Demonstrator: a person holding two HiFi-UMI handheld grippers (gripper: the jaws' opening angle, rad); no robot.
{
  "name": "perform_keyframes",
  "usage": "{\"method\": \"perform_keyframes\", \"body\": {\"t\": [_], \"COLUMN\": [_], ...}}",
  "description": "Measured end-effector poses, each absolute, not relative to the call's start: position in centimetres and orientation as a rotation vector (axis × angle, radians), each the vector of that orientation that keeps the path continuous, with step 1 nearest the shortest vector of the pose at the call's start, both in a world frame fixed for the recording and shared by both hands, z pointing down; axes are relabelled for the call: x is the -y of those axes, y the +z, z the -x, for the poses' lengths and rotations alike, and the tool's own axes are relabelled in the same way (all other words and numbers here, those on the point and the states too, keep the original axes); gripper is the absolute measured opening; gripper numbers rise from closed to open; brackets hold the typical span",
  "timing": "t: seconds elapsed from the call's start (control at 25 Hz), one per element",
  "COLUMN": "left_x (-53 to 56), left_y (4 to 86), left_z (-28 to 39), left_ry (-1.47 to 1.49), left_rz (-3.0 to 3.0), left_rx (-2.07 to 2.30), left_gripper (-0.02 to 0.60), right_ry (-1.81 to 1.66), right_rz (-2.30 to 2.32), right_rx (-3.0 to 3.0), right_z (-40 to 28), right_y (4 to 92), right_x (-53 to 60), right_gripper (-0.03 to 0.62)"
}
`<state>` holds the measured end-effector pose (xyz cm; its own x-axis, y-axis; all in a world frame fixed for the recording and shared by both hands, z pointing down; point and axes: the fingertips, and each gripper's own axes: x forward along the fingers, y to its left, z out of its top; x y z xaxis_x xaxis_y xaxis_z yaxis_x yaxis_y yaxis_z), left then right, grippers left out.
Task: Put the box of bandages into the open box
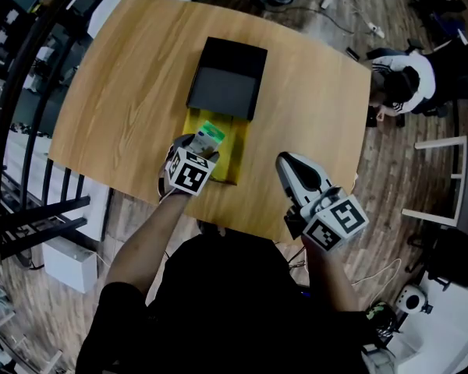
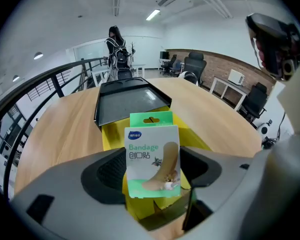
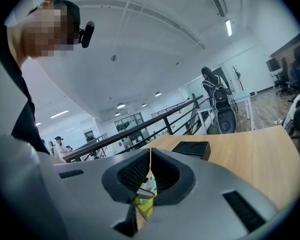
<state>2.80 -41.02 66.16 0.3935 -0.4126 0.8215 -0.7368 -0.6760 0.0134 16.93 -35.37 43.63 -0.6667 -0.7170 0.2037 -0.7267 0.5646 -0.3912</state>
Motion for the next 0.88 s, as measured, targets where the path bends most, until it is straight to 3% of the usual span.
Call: {"method": "perform_keyframes", "body": {"t": [0.4,0.88], "left_x": [41.2,42.2], "left_y": [68.1,62.6], "left_z": [-3.3,-0.4], "left_ry": [1.256,1.015], "left_rz": [-2.248,-2.286], "left_rx": [0.944,1.096], "left_gripper": [0.342,0.33], "right_ry": [0.697,0.64], "right_rz": [-1.274,-1.237], "right_rx": [2.753,2.785], "right_z": [-17.6,-15.8], "right_y": [43.6,42.4], "right_x": [35.0,34.4], "right_gripper": [0.037,0.037]}}
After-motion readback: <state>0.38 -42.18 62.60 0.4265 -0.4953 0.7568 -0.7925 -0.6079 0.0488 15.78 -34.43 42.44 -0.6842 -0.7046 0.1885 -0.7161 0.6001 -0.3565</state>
